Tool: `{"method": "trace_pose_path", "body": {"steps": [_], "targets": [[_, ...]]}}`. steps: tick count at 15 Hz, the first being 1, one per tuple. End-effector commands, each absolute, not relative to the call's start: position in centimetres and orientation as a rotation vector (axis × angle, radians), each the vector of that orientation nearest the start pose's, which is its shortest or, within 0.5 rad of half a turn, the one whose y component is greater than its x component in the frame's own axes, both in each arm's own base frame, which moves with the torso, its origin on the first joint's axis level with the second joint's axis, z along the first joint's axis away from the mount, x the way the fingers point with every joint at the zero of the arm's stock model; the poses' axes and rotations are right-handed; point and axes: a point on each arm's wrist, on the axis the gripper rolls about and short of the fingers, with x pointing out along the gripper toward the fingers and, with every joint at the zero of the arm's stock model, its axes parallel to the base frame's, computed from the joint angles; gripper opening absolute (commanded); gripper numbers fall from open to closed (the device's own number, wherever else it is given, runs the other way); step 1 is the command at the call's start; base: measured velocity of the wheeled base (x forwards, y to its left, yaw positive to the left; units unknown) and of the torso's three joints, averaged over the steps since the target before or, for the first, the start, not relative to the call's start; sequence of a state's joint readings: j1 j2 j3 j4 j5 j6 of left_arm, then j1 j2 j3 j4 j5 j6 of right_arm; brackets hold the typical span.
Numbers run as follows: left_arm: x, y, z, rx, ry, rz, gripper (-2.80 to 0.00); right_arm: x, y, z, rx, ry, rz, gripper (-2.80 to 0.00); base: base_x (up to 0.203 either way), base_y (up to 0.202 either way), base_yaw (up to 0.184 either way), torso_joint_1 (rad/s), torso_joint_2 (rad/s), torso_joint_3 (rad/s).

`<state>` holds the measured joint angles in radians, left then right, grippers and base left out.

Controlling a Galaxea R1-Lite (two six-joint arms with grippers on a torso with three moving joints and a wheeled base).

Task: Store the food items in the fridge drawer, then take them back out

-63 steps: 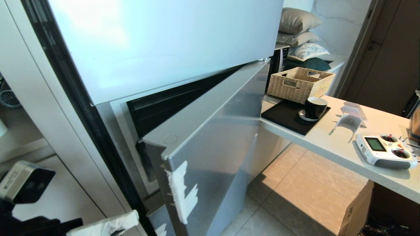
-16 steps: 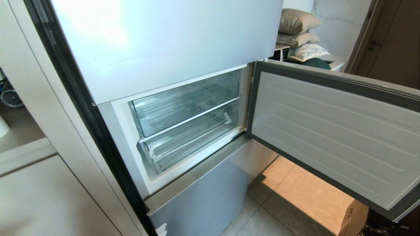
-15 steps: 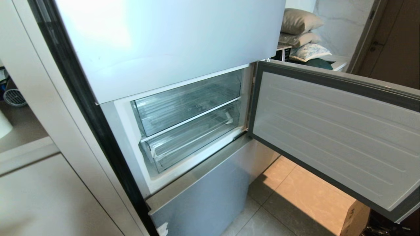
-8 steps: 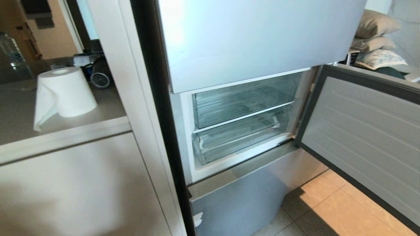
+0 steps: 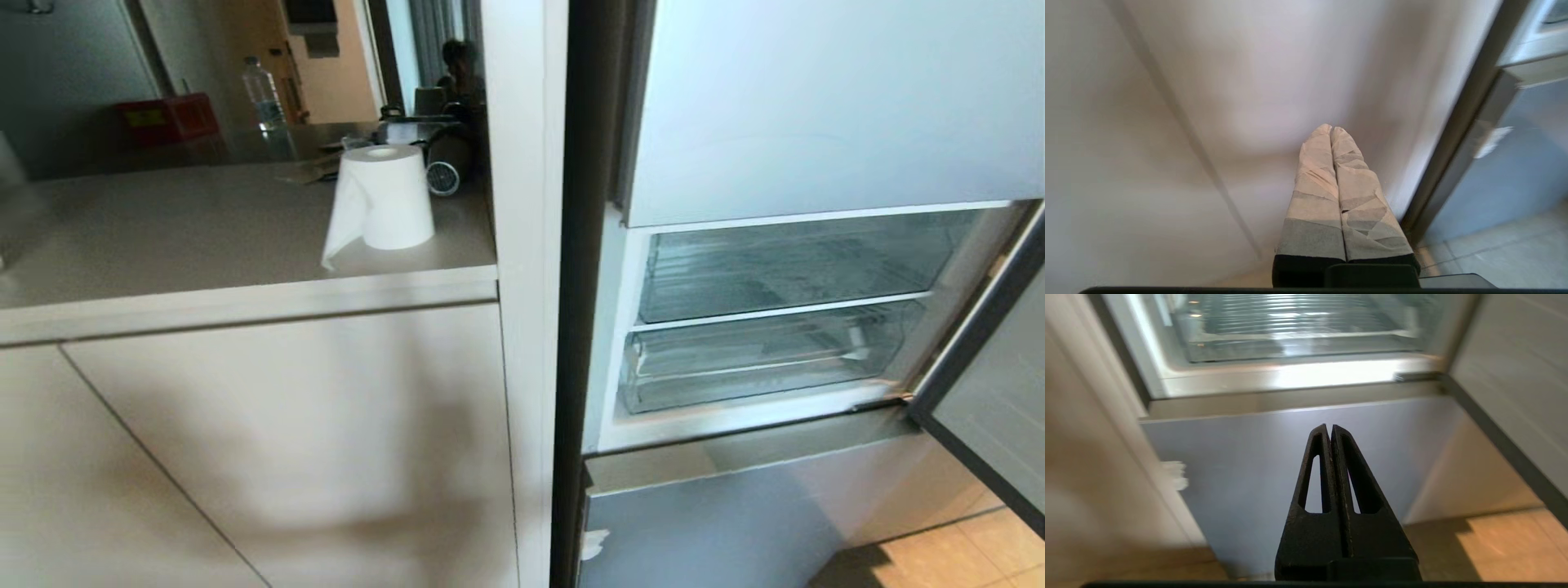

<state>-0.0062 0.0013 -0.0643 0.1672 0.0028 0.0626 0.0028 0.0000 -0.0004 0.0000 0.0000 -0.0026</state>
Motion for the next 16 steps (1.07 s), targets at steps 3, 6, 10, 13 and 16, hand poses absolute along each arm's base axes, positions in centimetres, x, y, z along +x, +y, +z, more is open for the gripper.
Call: {"method": "trace_pose_path", "body": {"steps": [3,6,10,13,16], "targets": [[-2.8,0.0,7.6,0.063,0.104,-0.007,-2.80,-2.3,0.0,7.5,-0.006,0.000,0.003,-2.80,0.000,-0.009,0.169,0.003,0.00,0.002],[-2.8,0.0,7.6,0.063,0.106,-0.006,-2.80,-2.3,0.0,7.5,-0.017,0.002,0.004,-2.80,0.002,-0.002,0.073,0.000,0.00,0.002],[-2.8,0.0,7.6,0.062,0.104,-0.006,-2.80,-2.5,0.0,10.8,-0.101,-0.027,0.010,-2.80,0.000,0.000,0.000,0.000,0.00,0.000],[-2.8,0.0,7.6,0.062,0.106,-0.007,-2.80,1.0,0.1,14.6,-0.061,0.198,0.075,-2.80,0.000,0.000,0.000,0.000,0.00,0.000],[-2.8,0.0,7.6,0.061,0.106,-0.006,-2.80,8.0,0.4,15.3,-0.012,0.498,0.163,0.00,0.000,0.000,0.000,0.000,0.00,0.000]]}}
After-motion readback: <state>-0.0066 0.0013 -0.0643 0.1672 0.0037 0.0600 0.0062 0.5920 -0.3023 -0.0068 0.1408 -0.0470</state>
